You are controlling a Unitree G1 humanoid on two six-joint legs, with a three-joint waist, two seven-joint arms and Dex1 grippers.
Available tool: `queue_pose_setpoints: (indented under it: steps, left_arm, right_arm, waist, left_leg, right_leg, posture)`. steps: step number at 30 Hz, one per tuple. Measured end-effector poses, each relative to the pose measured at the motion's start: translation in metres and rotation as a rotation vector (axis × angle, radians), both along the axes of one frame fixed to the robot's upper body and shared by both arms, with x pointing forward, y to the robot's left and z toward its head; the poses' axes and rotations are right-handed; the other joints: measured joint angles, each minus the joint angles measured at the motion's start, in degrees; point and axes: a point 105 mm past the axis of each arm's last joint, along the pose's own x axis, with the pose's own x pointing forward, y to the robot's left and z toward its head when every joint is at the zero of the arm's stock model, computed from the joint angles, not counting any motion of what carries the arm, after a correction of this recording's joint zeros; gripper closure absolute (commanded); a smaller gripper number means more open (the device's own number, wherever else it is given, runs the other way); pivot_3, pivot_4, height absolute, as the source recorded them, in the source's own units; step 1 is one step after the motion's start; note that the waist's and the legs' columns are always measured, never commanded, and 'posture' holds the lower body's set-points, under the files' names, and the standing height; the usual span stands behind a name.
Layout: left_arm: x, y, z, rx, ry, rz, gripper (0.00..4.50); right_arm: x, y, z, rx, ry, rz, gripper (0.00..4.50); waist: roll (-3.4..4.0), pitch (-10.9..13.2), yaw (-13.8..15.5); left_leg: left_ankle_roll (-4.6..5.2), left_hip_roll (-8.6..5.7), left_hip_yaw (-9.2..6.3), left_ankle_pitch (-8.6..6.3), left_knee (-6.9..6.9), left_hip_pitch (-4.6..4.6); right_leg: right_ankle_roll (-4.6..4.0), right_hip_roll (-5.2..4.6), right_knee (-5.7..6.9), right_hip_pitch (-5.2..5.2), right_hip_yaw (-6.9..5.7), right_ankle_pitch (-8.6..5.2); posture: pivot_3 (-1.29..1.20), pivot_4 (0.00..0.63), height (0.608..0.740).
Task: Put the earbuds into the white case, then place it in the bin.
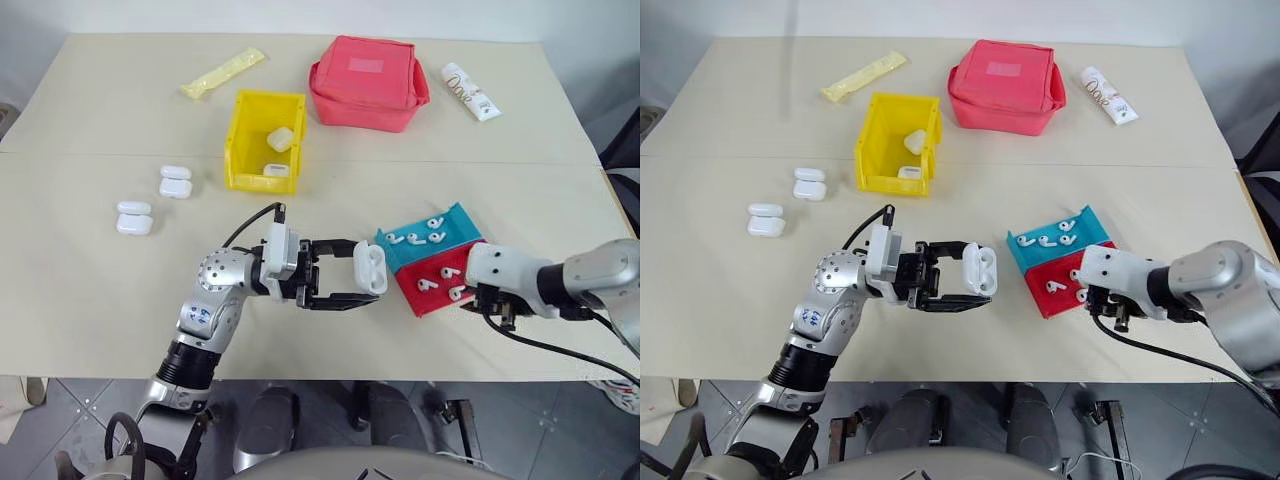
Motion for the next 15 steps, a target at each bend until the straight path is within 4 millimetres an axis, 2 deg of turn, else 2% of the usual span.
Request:
queue_pose_setpoints:
  steps: [9,15]
  left_arm:
    - [-0.0005,-0.0001,0.0000,0.000,-0.001,-0.004,1.74]
    - [-0.0003,0.0001,-0.0004,0.005,0.005,-0.003,1.74]
  right_arm:
    - [0.0000,-0.0056,-0.0018,-0.003,-0.013,-0.020,3.32]
    - [0.0040,0.0012,-0.0090,0.018,-0.009,-0.010,3.32]
  waist:
    - [0.01,0.0,0.1]
    - [0.01,0.0,0.0]
  left_leg:
    - [0.00,-0.02,0.00,0.00,0.00,0.00]
    - [0.00,-0.01,-0.01,0.00,0.00,-0.01]
  right_leg:
    - [0.00,0.00,-0.01,0.00,0.00,0.00]
    - [-0.01,0.01,-0.01,0.00,0.00,0.00]
  posture:
    - [0.00,0.150,0.740]
    - [0.00,0.150,0.740]
